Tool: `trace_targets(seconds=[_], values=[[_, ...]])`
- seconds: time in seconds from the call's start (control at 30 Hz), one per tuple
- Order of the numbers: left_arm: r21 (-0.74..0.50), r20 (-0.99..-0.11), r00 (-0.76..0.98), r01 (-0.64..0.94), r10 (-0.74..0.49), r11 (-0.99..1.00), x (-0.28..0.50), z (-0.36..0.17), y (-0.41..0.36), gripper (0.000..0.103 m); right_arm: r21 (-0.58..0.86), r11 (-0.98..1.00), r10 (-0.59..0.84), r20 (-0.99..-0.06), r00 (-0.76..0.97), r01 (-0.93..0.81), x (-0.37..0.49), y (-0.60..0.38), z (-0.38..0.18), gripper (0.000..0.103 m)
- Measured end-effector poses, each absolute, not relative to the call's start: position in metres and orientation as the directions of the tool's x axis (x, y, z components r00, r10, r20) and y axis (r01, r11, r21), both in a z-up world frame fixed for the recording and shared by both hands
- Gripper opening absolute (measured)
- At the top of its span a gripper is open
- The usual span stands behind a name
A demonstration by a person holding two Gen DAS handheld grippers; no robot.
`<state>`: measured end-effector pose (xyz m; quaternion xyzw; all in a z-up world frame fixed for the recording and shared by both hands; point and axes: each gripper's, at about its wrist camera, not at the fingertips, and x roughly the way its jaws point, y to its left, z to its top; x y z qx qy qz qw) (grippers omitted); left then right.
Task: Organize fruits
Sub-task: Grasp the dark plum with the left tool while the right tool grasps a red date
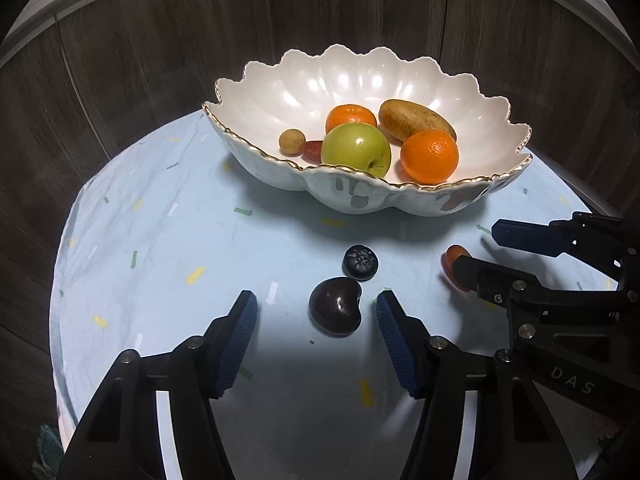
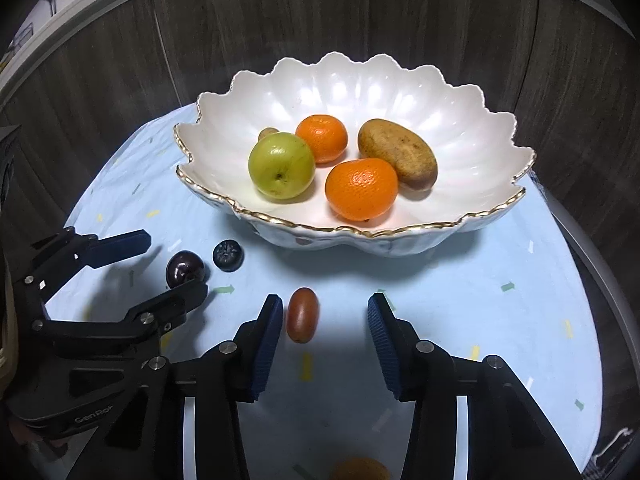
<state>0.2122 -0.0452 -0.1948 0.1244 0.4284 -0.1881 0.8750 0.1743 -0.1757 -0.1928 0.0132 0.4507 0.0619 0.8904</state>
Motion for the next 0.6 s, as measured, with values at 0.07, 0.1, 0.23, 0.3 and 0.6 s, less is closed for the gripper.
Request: trace_targets(seconds=[0.07, 0.1, 0.23, 0.3, 0.6], values=[[0.054, -0.799, 0.559, 0.433, -0.221, 0.900, 0.214, -0.197, -0.045, 0.056, 0.082, 0.992, 0.125, -0.803, 0.583, -0.100, 0.175, -0.175, -0.195, 0.046], [0.050, -0.800, 0.557, 0.432, -0.223, 0.900, 0.214, -0.198, -0.045, 0.053, 0.082, 0.991, 0.126, -0.804, 0.582, -0.102, 0.175, -0.175, -0.195, 0.045], [0.046, -0.806, 0.548, 0.433, -0.222, 0.900, 0.215, -0.200, -0.048, 0.042, 0.081, 0.991, 0.130, -0.809, 0.573, -0.111, 0.177, -0.172, -0.200, 0.043], [0.043, -0.811, 0.541, 0.433, -0.222, 0.900, 0.215, -0.202, -0.049, 0.037, 0.083, 0.990, 0.134, -0.817, 0.561, -0.116, 0.178, -0.170, -0.204, 0.034], [0.034, -0.808, 0.542, 0.433, -0.230, 0.901, 0.210, -0.202, -0.052, 0.026, 0.081, 0.989, 0.139, -0.810, 0.570, -0.126, 0.176, -0.167, -0.202, 0.017]])
